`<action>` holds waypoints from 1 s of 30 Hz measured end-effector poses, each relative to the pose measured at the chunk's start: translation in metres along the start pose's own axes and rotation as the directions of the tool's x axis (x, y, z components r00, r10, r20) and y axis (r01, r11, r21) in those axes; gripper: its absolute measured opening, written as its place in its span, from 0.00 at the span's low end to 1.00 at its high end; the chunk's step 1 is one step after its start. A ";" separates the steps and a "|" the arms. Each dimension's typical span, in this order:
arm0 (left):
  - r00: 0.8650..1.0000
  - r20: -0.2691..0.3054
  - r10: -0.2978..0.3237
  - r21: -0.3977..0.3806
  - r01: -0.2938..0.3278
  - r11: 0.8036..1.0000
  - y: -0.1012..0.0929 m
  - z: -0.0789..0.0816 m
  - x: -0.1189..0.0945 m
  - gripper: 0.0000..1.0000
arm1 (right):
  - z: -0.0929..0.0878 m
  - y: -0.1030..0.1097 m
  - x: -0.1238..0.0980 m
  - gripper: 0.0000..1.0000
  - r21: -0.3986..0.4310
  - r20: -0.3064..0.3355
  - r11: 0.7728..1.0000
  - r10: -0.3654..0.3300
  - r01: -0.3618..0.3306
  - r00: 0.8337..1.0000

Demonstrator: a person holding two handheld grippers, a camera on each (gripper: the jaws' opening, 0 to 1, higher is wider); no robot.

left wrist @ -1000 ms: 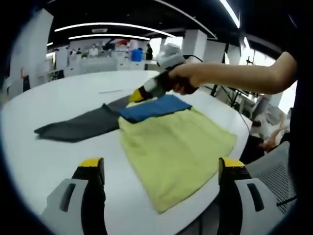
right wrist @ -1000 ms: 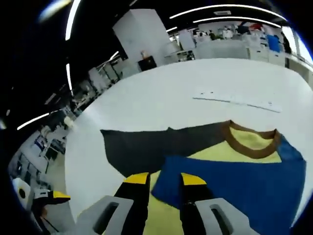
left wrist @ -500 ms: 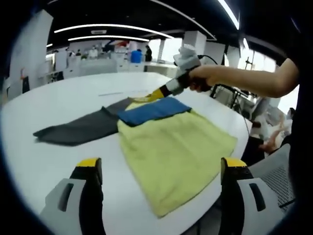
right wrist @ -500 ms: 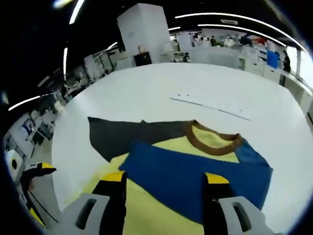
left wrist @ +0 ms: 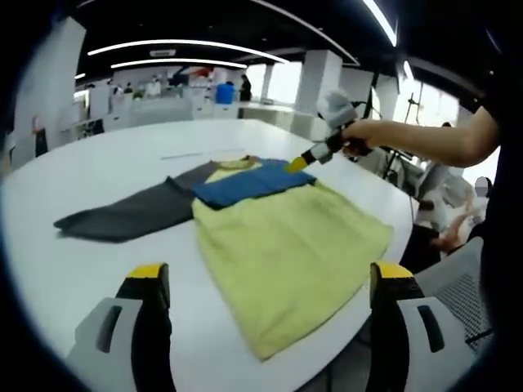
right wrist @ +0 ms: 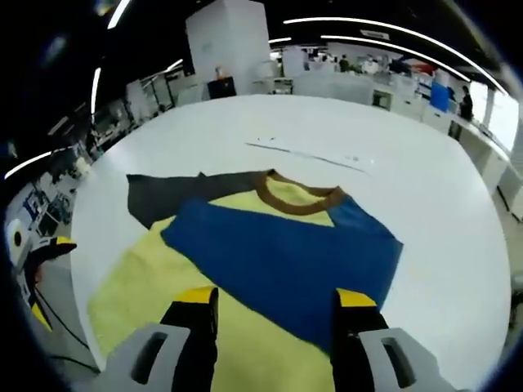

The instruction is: Fold the garment on the visible template until the final outline fits inside the template.

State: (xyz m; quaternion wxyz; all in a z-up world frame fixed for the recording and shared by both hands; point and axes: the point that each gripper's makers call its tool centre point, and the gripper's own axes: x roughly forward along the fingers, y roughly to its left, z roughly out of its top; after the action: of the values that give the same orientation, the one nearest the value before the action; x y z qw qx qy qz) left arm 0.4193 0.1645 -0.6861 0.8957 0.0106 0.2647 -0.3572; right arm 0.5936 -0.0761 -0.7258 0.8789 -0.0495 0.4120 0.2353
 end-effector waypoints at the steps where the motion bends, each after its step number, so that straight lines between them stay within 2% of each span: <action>1: 1.000 -0.002 0.000 -0.001 0.000 1.000 0.000 -0.001 0.000 0.99 | -0.004 -0.002 -0.002 0.51 0.004 -0.007 1.000 -0.007 0.007 1.000; 7: 1.000 -0.002 -0.001 0.012 0.001 1.000 0.000 0.002 0.000 0.99 | -0.029 -0.021 -0.015 0.50 0.016 -0.041 0.998 -0.059 0.060 0.997; 10: 1.000 0.004 -0.001 0.018 0.001 1.000 0.000 0.005 0.000 0.99 | -0.039 -0.033 -0.020 0.46 0.026 -0.057 0.995 -0.096 0.097 0.994; 14: 1.000 0.006 -0.002 0.023 0.002 1.000 -0.001 0.006 0.001 0.99 | -0.052 -0.044 -0.024 0.38 0.026 -0.079 0.992 -0.120 0.122 0.990; 18: 1.000 -0.001 -0.006 0.031 0.006 1.000 -0.002 0.006 0.002 0.99 | -0.064 -0.054 -0.025 0.25 0.031 -0.097 0.989 -0.142 0.145 0.985; 22: 1.000 -0.002 -0.001 0.037 0.001 0.999 -0.002 0.006 0.002 0.99 | -0.073 -0.061 -0.026 0.14 0.044 -0.101 0.986 -0.158 0.163 0.982; 26: 1.000 -0.010 0.003 0.041 -0.003 0.999 -0.003 0.004 0.001 0.99 | -0.072 -0.061 -0.025 0.12 0.072 -0.072 0.984 -0.157 0.162 0.985; 30: 1.000 -0.017 0.005 0.036 -0.004 0.999 -0.004 0.001 0.001 0.98 | -0.068 -0.060 -0.021 0.06 0.083 -0.040 0.984 -0.152 0.154 0.988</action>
State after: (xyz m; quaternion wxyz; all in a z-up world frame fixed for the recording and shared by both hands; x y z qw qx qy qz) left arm 0.4175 0.1607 -0.6850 0.8939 0.0305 0.2655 -0.3598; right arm 0.5616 -0.1564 -0.7610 0.8887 -0.0470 0.4314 0.1483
